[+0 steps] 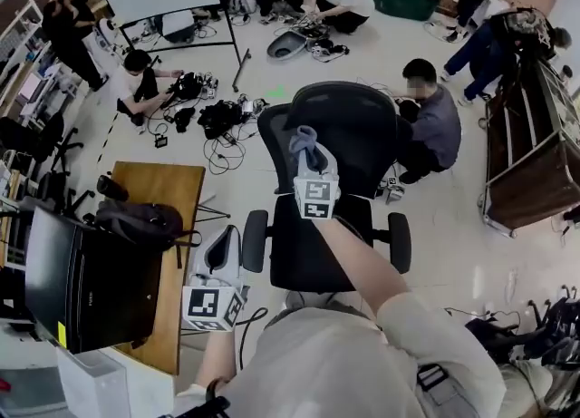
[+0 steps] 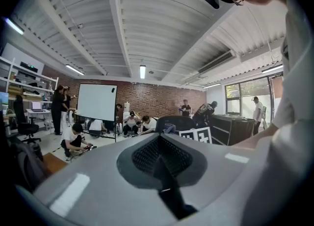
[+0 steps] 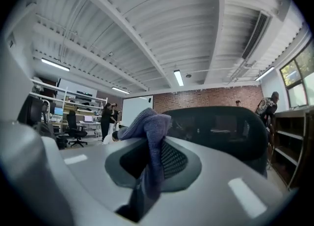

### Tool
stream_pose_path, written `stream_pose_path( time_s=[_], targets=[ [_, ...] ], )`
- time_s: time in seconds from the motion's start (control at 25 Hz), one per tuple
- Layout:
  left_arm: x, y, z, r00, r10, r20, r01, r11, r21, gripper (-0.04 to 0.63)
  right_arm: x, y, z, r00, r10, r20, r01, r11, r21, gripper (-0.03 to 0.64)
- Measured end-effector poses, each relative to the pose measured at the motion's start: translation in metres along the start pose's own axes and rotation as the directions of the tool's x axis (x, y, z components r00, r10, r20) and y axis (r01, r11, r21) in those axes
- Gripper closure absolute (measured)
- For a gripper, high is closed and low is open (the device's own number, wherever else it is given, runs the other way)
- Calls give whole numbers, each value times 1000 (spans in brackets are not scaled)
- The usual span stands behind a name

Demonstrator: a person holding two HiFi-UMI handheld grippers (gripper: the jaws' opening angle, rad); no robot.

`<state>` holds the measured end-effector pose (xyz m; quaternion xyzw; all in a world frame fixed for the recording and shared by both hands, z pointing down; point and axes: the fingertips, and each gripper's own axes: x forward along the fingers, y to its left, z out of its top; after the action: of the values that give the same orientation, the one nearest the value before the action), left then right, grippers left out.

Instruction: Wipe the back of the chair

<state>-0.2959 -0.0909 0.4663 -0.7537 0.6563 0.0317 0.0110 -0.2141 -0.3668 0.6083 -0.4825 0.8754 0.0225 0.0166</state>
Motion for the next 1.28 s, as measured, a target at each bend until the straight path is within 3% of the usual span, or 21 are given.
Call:
stream_pose_path(
  time_s=[0.2,0.32,0.44,0.56,0.72,0.84,0.96,1.08,1.28],
  targets=[
    [-13,12,-4,995,93,-38,-94,995,-25,588,69,-8,-40,997,3,-72,0,999,36,568],
    [-15,18,-2,995,98,-32,-98,995,-9,588,70,-19,-36,998,3,-55,-2,1000,27,568],
    [-11,23,-2,995,97,-36,-98,995,-23,588,55,-56,-38,997,-49,-53,49,999,-2,568],
    [3,18,-9,999,40,-24,-41,999,-19,588,23,-124,-51,986,-153,-64,151,988,-37,568],
    [25,12,-32,997,-63,-35,62,998,-20,586,-21,-200,-67,945,-311,-99,310,950,-29,568],
    [40,-6,-32,990,-137,-20,136,990,-35,586,-38,-218,-71,945,-308,-113,301,951,-75,568],
    [53,-30,-26,981,-195,-6,194,981,-28,586,-45,-218,-65,951,-289,-108,280,956,-93,568],
    [60,-41,-24,981,-196,-9,196,980,-20,586,-57,-188,-47,967,-239,-91,231,969,-90,568],
    [53,-25,-19,993,-113,-19,113,994,-7,586,-44,-44,-23,997,15,-73,-16,1000,-7,568]
  ],
)
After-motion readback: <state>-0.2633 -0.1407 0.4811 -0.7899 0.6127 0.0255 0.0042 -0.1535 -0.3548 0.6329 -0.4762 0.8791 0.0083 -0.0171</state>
